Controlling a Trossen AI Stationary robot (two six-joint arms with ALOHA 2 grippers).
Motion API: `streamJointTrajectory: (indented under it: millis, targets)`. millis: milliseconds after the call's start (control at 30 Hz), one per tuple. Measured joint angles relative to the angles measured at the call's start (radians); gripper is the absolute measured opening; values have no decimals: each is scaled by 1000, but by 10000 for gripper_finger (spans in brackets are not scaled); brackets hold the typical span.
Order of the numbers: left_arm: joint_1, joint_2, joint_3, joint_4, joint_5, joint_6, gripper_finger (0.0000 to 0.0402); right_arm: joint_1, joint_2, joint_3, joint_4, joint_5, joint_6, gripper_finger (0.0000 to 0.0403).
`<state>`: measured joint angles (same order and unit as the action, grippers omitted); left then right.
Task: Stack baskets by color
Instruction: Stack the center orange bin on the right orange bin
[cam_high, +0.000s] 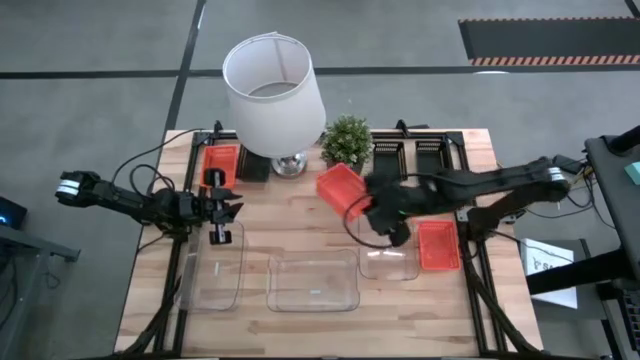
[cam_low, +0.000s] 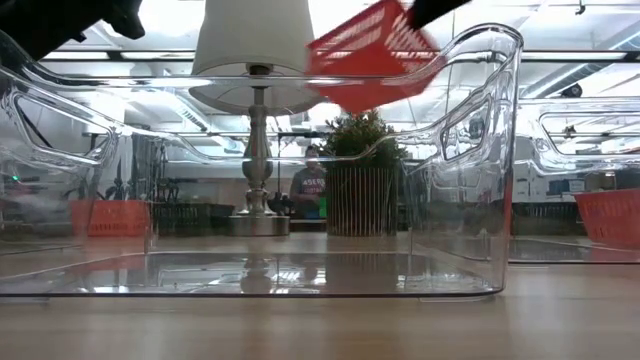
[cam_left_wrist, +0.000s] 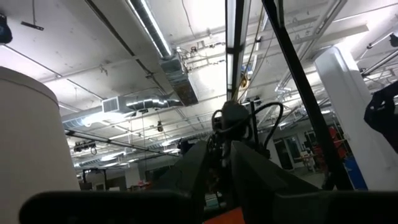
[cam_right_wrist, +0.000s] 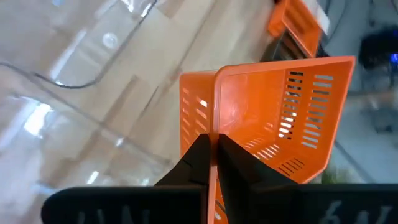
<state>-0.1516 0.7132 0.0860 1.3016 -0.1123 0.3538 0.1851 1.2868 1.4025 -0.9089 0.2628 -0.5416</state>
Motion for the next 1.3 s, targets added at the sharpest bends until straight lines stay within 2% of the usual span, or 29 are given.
streamJointTrajectory:
  millis: [100,167,300,400,500,600,900,1100,1300]
  targets:
    - [0,0,0,0,0,-1,58,68,-44,0,-81,36,191,9]
    - [0,0,0,1,0,-5,58,116,-63,0,-159,99,308,9]
    - [0,-1,0,5,0,-6,58,213,-68,26,-407,261,508,9]
    - [0,0,0,21,0,-6,58,265,-54,46,-601,303,715,9]
    - [0,-1,1,34,0,-6,58,286,-41,42,-665,250,909,9]
    - [0,0,1,37,0,-6,58,301,-47,25,-646,132,974,9]
    - [0,-2,1,53,-1,-2,58,363,-72,-49,-661,-29,1201,9]
    - [0,0,1,53,-1,-1,58,450,-94,-123,-660,-83,1371,9]
    - [0,-1,1,60,-1,-1,58,540,-94,-168,-661,-87,1470,9]
